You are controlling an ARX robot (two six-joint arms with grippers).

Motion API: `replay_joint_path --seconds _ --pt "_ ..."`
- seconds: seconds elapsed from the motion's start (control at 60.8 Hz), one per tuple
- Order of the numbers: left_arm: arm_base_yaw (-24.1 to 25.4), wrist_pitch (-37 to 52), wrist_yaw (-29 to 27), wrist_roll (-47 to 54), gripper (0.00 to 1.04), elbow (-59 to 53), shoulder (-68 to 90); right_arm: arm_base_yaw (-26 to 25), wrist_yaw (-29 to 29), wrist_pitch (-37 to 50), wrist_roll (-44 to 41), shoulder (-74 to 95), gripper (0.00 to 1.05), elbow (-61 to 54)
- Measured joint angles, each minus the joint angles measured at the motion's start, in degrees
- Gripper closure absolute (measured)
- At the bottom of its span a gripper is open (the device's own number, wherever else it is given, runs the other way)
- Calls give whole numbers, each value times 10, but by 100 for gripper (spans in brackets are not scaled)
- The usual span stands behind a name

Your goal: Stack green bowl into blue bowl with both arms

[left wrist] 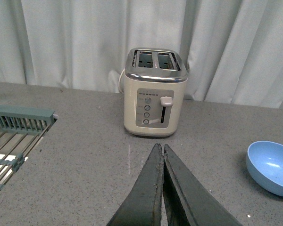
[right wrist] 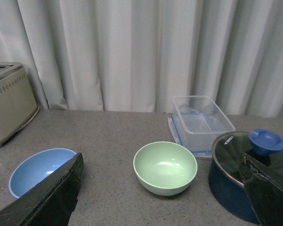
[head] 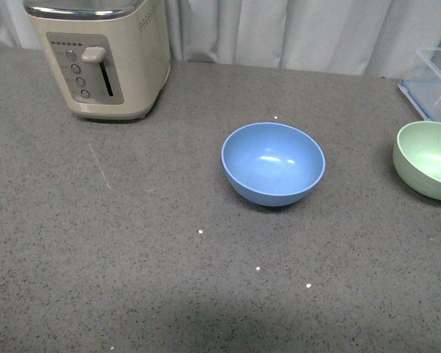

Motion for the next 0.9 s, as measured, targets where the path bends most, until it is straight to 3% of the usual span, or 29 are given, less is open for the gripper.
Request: replay_joint_path --seconds 0.099,0.164,0.247,0.378,0.51,0.608,0.756,0.904 --pt "0 0 0 0 100 0 0 0 0 0 0 0 9 0" --pt "0 0 0 0 90 0 0 1 6 -4 -1 2 9 1" --pt "0 0 0 0 74 0 0 2 41 -81 0 75 9 33" --pt "0 -1 0 0 48 0 -2 -6 -14 -12 -11 325 9 90" --pt "0 -1 0 0 23 0 -2 -26 -100 68 -105 577 9 174" --pt "0 -1 0 0 7 0 -2 -49 -140 59 -174 691 9 240" --pt "0 -1 0 2 6 0 -2 -68 -178 0 -280 825 9 357" --pt "0 -1 0 2 6 0 -2 -72 -181 -57 -369 914 9 448"
